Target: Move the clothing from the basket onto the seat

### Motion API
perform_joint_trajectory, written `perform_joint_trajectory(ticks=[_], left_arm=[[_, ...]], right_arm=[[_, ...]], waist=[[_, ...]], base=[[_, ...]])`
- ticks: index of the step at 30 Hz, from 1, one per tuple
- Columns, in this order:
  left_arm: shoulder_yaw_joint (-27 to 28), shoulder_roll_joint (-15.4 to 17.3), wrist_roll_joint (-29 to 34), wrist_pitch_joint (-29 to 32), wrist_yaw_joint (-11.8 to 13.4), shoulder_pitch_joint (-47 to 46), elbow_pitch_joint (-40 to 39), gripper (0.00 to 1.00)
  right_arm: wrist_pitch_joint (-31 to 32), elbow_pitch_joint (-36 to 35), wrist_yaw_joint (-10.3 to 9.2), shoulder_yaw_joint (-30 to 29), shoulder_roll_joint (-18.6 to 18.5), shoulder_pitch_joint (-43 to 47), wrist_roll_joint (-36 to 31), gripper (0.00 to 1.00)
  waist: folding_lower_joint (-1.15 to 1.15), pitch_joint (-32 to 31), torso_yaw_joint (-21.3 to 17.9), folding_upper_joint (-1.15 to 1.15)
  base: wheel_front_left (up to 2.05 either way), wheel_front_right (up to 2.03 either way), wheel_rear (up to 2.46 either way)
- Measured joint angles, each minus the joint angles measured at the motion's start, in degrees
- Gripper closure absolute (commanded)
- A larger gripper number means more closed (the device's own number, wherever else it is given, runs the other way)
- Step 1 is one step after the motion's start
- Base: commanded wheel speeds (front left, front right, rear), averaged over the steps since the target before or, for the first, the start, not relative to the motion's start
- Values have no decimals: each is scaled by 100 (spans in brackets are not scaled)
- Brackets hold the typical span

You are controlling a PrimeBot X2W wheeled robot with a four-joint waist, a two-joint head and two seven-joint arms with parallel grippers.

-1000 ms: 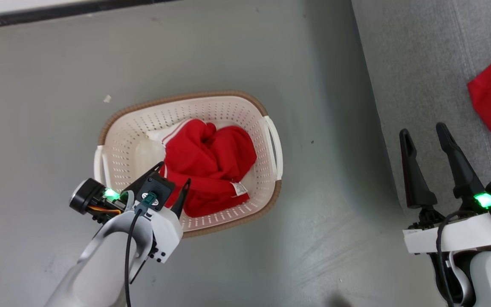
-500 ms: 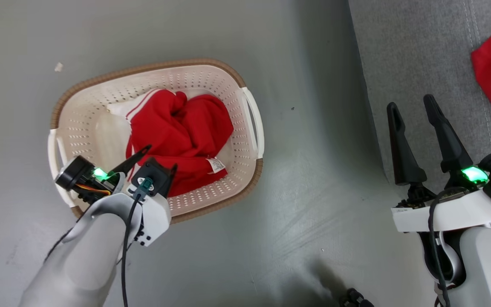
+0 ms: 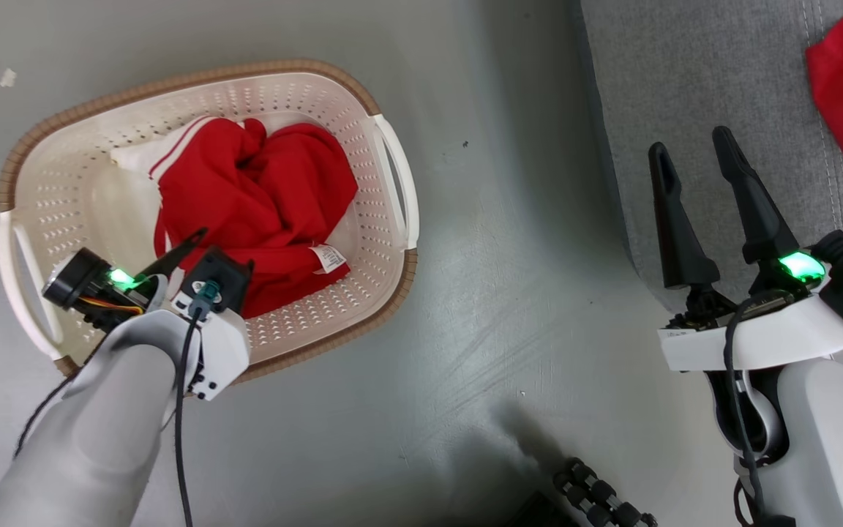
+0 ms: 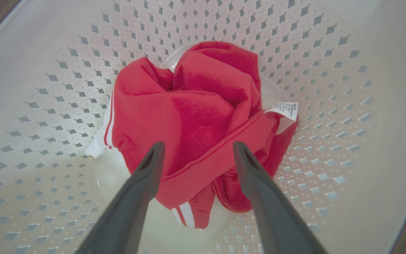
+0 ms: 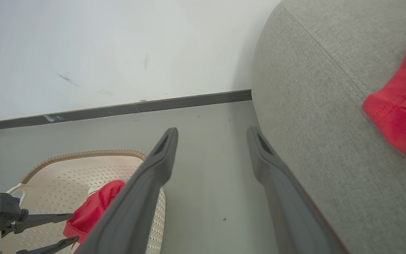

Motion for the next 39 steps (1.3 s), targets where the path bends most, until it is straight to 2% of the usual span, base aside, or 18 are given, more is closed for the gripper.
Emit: perform_joint_trajectory(ticks=[10,19,21,22,23,39], left_arm=[[83,278,135,82,250,-231,326,0],[93,289,236,212,377,-381,515,0],[94,289,237,212,398,-451,531,38],[103,287,236,210,405,-499,539,54],[102,285,236,205,416,-521,547,100],[165,130,157,-222,446,-701,469,100]], right_arm=[[-2,102,0,133,0,-257,110,0],[-10,112,1,171,0,-597,254,0],[-10,114,1,182,0,-648,263,0],[-11,112,1,183,0,-699,271,0],[-11,112,1,183,0,-706,272,0],[-18,167,1,120,0,-972,313,0]], waist=[[0,330,-208,0],[0,552,-324,0],[0,589,-338,0],[0,619,-351,0],[0,633,-357,0],[0,611,-320,0]], base=[[0,0,0],[0,0,0],[0,0,0],[0,0,0],[0,0,0],[0,0,0]])
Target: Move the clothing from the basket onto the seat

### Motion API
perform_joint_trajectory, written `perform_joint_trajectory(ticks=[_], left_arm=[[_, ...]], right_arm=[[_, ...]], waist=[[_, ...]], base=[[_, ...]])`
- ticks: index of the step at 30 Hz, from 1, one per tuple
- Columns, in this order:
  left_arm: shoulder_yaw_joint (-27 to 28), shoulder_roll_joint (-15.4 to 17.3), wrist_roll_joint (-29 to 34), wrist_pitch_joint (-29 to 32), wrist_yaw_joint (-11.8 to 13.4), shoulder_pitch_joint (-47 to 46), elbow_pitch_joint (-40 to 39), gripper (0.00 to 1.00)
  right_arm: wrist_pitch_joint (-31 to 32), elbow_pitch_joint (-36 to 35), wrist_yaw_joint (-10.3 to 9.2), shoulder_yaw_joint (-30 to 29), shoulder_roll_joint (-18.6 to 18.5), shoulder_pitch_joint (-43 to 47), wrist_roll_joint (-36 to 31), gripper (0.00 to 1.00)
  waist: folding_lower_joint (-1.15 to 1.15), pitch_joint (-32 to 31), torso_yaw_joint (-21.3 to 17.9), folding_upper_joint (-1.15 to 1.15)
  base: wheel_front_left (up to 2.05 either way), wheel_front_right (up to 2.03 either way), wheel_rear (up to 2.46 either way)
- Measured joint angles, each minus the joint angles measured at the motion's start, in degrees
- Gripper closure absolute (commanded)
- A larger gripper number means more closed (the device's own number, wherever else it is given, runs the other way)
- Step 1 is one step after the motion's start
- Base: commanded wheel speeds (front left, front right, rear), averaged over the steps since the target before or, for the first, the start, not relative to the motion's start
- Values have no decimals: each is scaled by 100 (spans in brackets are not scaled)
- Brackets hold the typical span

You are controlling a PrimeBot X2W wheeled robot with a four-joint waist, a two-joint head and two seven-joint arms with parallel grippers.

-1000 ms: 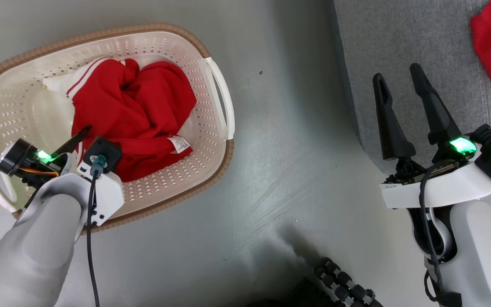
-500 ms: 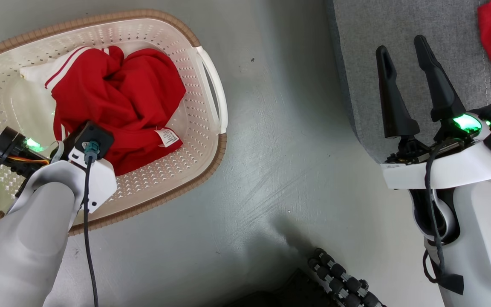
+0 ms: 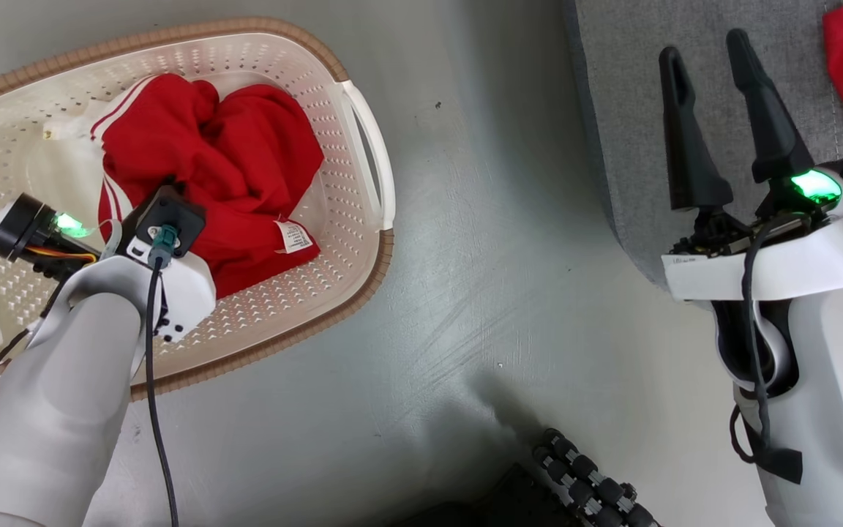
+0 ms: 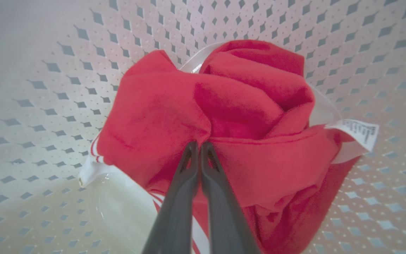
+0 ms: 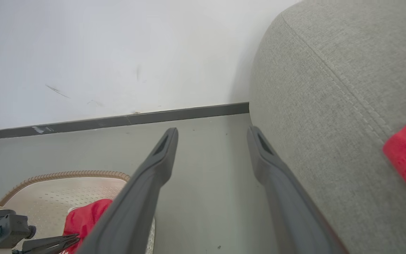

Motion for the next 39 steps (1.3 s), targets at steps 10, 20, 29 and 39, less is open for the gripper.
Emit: perform_joint_trajectory(ticks=[10,20,29,39], left_arm=[[45,-282,-269,-453,-1,15,-233,100],[153,-537,-599,-848,-7,305,-690,100],[332,-620,-818,-944,3,426,-1567,100],[620,-645,-1045,-962,102,650,-2861,100]], right_arm=[[-1,56,0,-59,-1,-71,-78,0],[-1,192,0,-227,-5,-77,-383,0],[-2,269,0,-246,-12,-190,-624,0],[-9,456,0,-237,-22,-187,-847,0]], waist=[[0,-161,159,0],[0,-446,391,0],[0,-807,672,0],[0,-1326,1011,0]], base=[[0,0,0],[0,0,0],[0,0,0],[0,0,0]])
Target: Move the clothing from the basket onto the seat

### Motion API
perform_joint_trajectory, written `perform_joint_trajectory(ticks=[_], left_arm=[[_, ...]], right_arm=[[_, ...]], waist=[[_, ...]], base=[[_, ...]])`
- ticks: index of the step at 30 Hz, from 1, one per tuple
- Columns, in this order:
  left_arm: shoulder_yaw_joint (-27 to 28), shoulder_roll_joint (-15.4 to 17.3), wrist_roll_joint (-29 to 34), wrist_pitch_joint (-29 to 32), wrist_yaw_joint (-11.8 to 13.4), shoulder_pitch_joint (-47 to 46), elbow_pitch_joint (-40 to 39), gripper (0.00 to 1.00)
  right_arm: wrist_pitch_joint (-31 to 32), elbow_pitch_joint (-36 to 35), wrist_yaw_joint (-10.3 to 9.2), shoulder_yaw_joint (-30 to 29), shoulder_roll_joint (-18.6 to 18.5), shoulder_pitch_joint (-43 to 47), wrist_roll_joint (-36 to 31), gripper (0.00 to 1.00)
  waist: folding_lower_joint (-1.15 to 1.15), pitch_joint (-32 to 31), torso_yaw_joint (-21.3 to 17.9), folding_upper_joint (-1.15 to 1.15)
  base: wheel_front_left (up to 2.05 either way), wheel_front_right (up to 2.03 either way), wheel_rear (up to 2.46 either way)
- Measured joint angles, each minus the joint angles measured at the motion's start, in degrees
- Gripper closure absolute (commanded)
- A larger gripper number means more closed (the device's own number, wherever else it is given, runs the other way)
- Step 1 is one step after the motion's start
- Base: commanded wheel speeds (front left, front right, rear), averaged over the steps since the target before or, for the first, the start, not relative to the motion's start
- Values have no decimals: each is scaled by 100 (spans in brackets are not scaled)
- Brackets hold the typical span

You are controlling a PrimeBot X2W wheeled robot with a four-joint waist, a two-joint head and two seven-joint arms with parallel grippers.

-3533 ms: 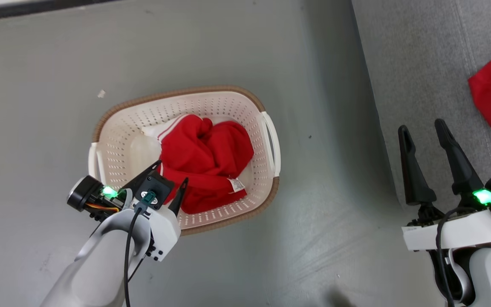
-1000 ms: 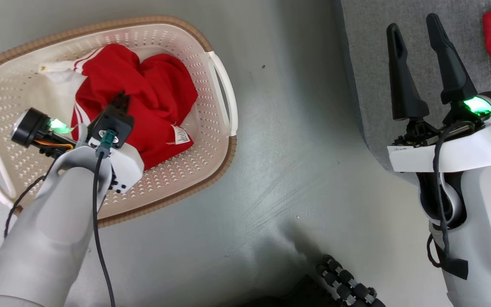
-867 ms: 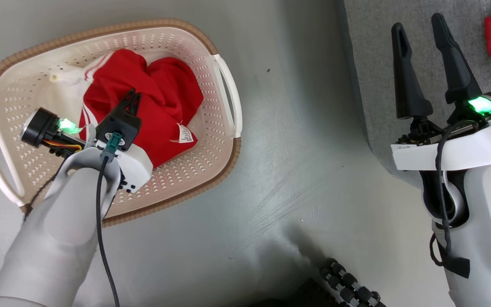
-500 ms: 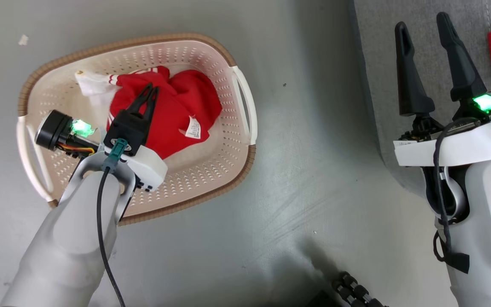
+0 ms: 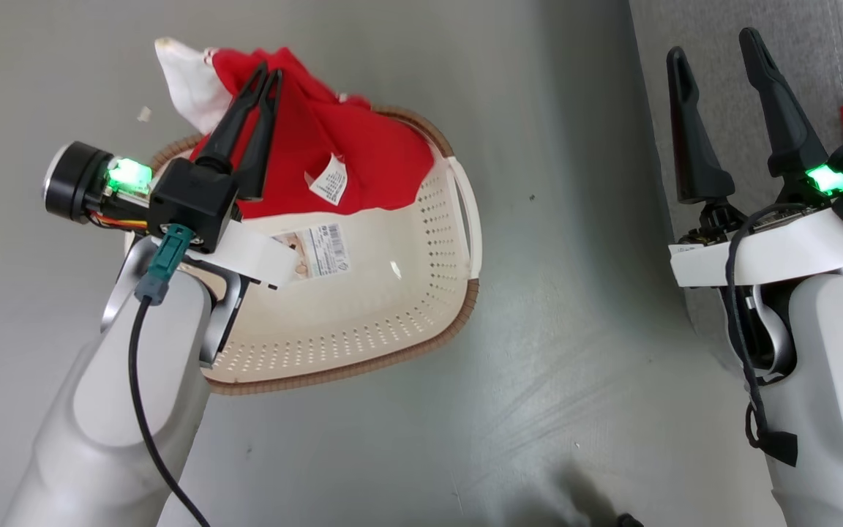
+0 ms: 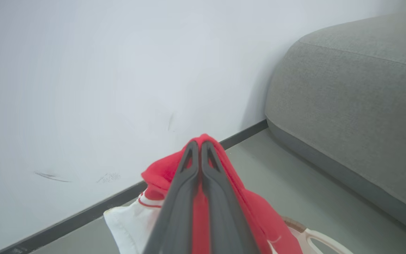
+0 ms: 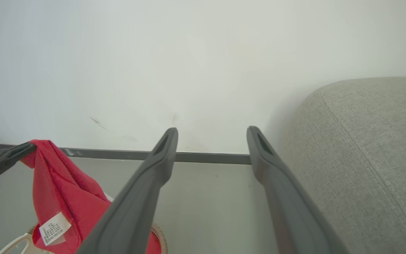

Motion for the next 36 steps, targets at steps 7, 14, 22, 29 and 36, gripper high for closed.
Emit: perform_joint_trajectory(ticks=[7,14,22,29,36], left_arm=[[131,136,-43,-2,-1,204,-623,100],[194,187,-169,-2,-58,352,-1048,100],[193,270,-215,-3,-214,455,-1334,100],[145,327,-245,-3,-357,594,-1445,100],[43,309,-286,-4,-434,700,-1557,100]], right_arm=[[-19,154,0,66,-120,37,-147,0],[-23,324,0,256,-267,219,-279,0],[-23,489,0,492,-472,504,-336,0],[-23,712,0,868,-745,777,-400,0],[-23,912,0,1537,-1069,851,-397,0]], waist=[[0,-425,220,0],[0,-882,405,0],[0,-1432,572,0],[0,-1915,686,0],[0,-2378,781,0]], base=[[0,0,0],[0,0,0],[0,0,0],[0,0,0],[0,0,0]])
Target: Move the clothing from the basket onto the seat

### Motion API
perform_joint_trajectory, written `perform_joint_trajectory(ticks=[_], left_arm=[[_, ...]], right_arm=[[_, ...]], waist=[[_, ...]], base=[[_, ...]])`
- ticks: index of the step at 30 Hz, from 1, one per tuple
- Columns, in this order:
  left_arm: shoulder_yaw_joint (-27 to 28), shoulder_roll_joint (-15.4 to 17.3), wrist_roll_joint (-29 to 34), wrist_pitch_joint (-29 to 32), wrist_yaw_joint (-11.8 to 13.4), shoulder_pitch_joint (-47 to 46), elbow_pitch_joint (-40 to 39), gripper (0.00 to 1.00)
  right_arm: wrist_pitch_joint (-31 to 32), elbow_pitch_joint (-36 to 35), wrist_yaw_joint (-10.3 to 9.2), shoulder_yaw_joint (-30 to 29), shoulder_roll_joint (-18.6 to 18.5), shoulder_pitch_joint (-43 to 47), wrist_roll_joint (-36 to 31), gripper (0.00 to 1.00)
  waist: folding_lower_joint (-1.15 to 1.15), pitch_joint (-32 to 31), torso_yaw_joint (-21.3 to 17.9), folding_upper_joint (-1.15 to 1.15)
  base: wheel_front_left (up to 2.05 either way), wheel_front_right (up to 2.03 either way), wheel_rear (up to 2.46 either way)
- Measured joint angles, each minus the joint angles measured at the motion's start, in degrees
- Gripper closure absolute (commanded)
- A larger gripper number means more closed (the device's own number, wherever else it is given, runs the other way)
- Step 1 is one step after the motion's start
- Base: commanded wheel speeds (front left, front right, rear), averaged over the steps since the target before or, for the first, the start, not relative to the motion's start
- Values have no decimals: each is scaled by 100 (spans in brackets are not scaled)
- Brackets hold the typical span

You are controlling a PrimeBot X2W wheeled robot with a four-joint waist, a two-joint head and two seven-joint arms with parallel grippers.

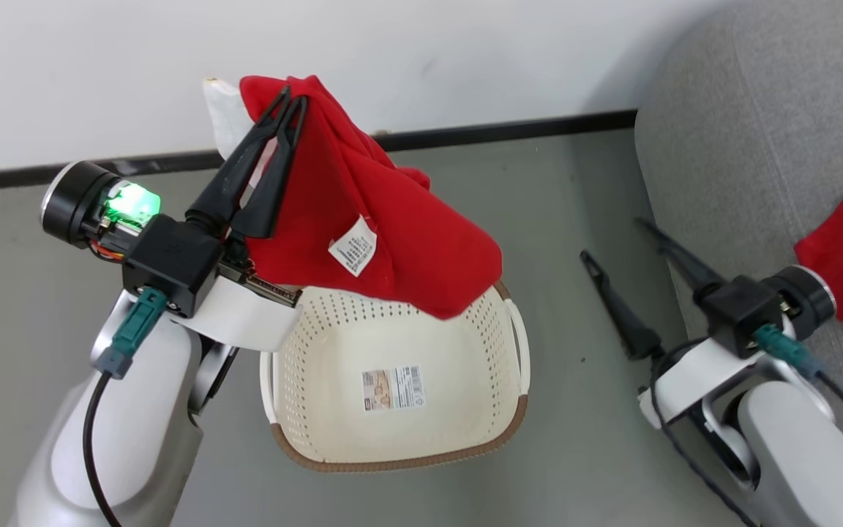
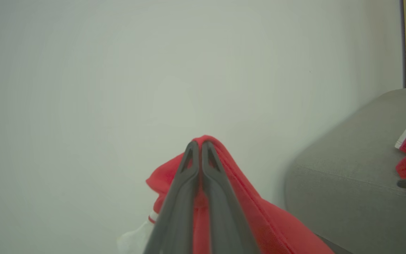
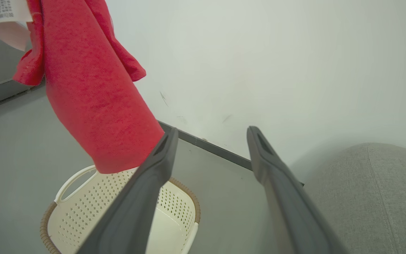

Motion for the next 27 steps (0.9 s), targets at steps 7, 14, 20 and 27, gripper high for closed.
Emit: perform_joint_trajectory(ticks=[7,14,20,27], left_arm=[[-126,-58,-14,-22,-97,1,-51,100],[-210,-102,-38,-13,-108,3,-82,100],[-256,-153,-99,109,-146,5,-86,100],[-369,-220,-124,190,-180,5,-171,100]], right_arm=[[0,207,0,915,-223,61,167,0],[8,502,0,1339,-308,355,279,0],[8,733,0,1605,-370,339,196,0],[8,1038,0,1848,-356,70,-158,0]], waist=[[0,-472,119,0],[0,-765,221,0],[0,-995,335,0],[0,-1168,478,0]], base=[[0,0,0],[0,0,0],[0,0,0],[0,0,0]])
